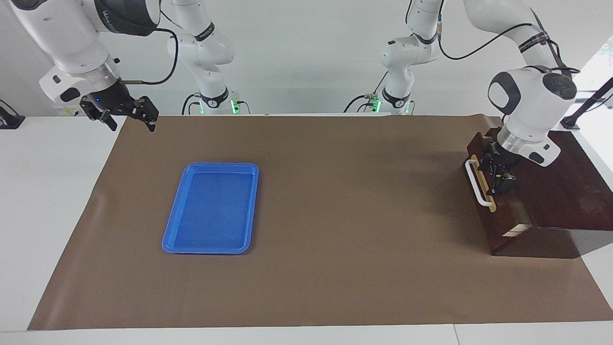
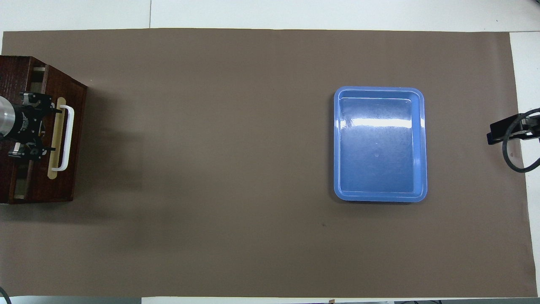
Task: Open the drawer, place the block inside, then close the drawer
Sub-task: 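Push the drawer shut with the left gripper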
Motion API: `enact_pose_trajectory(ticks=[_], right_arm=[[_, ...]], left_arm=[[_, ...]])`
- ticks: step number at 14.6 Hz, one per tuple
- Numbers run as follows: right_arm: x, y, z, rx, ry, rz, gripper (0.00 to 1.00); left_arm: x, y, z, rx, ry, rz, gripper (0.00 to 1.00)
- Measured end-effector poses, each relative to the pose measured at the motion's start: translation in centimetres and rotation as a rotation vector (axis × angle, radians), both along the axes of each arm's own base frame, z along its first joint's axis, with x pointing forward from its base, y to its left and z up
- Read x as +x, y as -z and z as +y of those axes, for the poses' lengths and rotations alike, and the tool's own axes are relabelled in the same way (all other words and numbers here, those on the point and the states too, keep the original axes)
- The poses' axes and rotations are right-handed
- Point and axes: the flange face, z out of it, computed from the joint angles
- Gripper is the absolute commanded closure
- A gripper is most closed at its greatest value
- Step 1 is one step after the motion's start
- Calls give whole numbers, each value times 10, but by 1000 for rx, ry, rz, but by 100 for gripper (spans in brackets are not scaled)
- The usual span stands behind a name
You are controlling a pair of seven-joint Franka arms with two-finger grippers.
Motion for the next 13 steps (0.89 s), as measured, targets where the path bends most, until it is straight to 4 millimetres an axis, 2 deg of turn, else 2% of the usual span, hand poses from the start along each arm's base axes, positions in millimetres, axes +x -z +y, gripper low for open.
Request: enact_pose_trajectory(ticks=[2, 4, 10, 13], right_arm=[[0, 0, 3, 0, -5, 0, 0], [0, 0, 5, 0, -10, 0, 0], [0, -1, 5, 0, -9, -1, 0], [0, -2, 4, 0, -8, -4, 0]], left_arm=[[-2, 0, 14, 5, -5, 0, 0], [-3, 0, 20, 6, -11, 0, 0], [-3, -3, 23, 4, -18, -5, 0], [-1, -5, 18, 10, -2, -9, 0]])
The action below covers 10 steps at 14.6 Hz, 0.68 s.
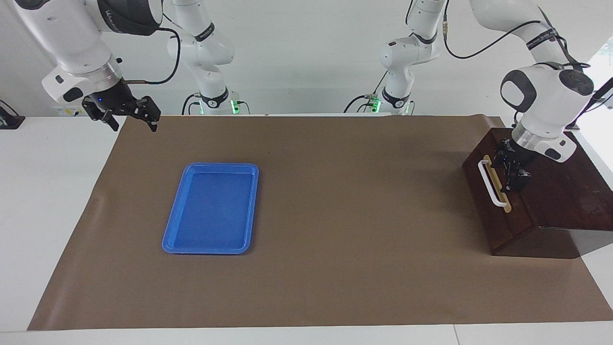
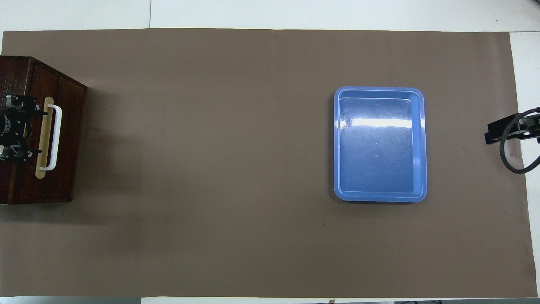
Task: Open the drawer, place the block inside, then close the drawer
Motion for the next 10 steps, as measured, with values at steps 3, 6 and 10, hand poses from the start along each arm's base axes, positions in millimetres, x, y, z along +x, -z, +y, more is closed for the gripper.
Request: enact_pose_trajectory(ticks=[3, 6, 10], right_arm=[[1, -1, 0, -1, 0, -13, 0], [2, -2, -1, -2, 1, -19, 0], [2, -3, -4, -3, 5, -19, 0]], left_arm=[[4, -24, -6, 7, 29, -1, 0], [1, -74, -23, 18, 122, -7, 0], [-22, -119, -58, 45, 371, -5, 0]])
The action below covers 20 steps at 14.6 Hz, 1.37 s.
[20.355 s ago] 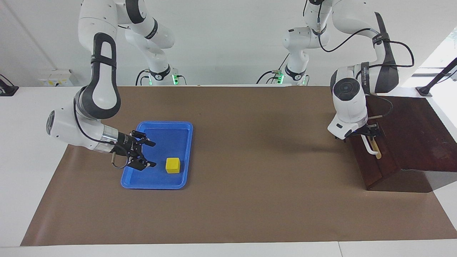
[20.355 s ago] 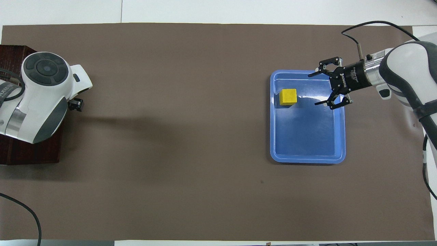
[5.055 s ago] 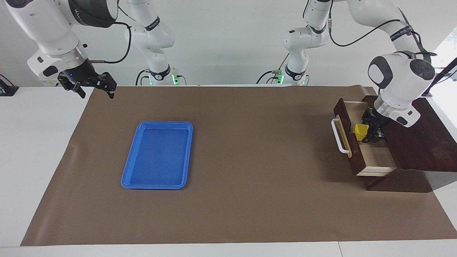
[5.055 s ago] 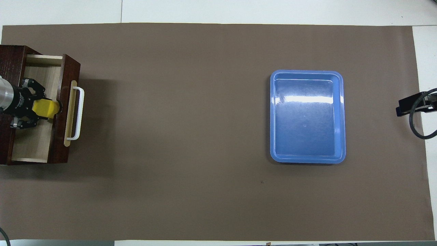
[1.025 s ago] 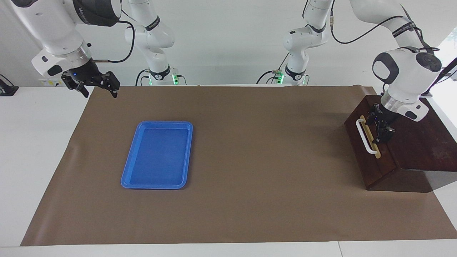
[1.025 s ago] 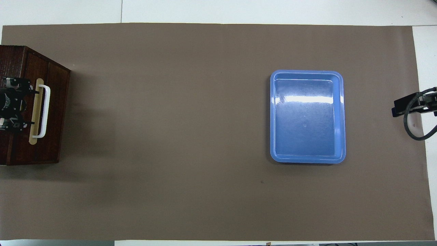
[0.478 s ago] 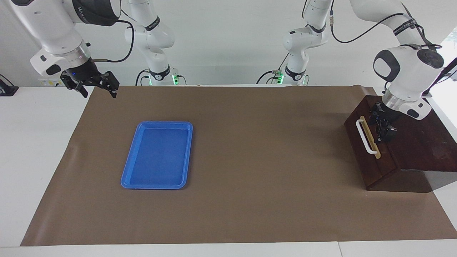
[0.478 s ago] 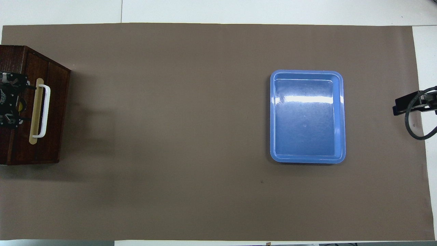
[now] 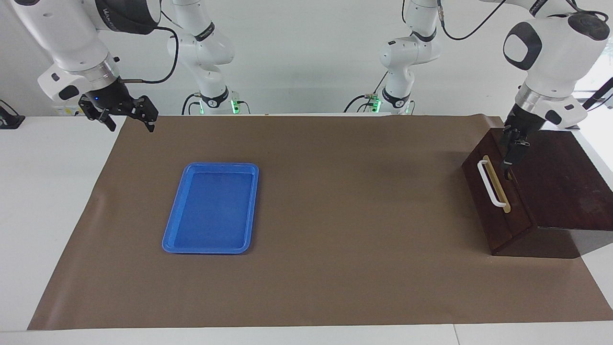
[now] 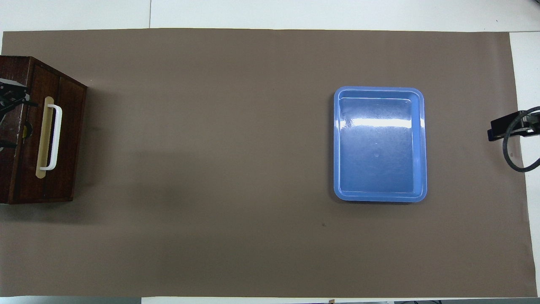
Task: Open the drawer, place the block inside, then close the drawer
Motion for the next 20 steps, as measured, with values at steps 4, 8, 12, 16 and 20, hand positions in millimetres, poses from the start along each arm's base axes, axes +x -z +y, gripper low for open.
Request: enact_pose_trajectory(ticks=[4, 8, 12, 16, 20], right_arm=[[1, -1, -2, -1, 4, -11, 0], [2, -2, -5, -1, 8, -20, 0], [2, -2, -8, -1, 13, -20, 0], [2, -2, -8, -1, 14, -20, 0], [1, -2, -8, -1, 14, -20, 0]], left_arm=[[-9, -7, 5, 21, 219, 40, 0], [-14, -16, 10, 31, 437, 90, 0], [-21, -15, 8, 18, 608, 146, 0], [-27, -13, -11, 3, 759, 193, 0], [-28, -16, -19, 11, 884, 188, 0]])
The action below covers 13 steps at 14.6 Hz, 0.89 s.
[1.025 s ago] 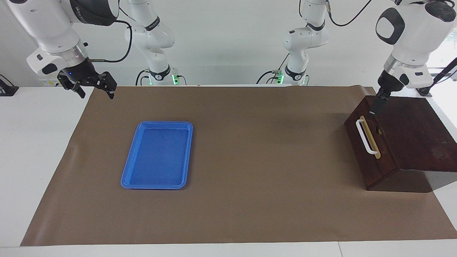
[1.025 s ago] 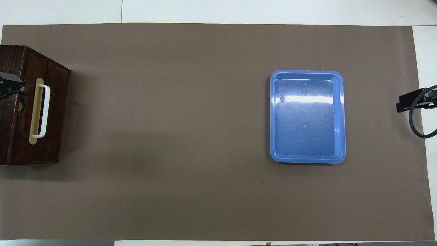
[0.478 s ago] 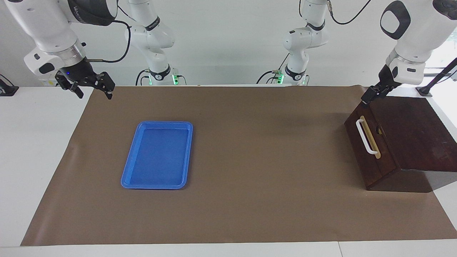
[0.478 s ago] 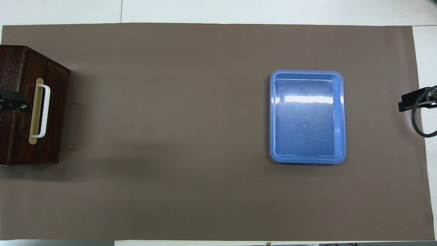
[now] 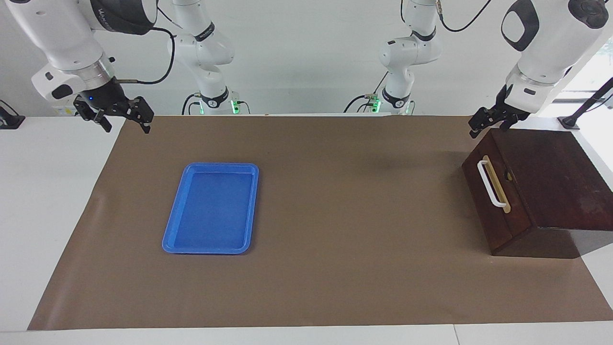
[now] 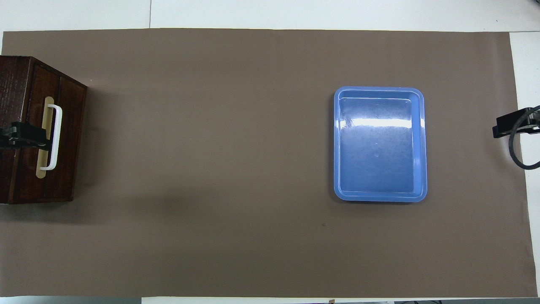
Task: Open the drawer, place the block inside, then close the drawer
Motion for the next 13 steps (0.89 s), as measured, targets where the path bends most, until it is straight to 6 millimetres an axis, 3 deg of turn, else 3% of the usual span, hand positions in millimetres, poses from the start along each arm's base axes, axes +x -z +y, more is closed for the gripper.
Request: enact_pose_trajectory(ticks=[4, 13], right_arm=[[-1, 1, 0, 1, 0, 8, 0], [-1, 1, -1, 1, 1, 9, 0]], left_arm=[[-1, -1, -32, 0, 63, -1, 0], [-5, -10, -47, -3, 131, 14, 0]])
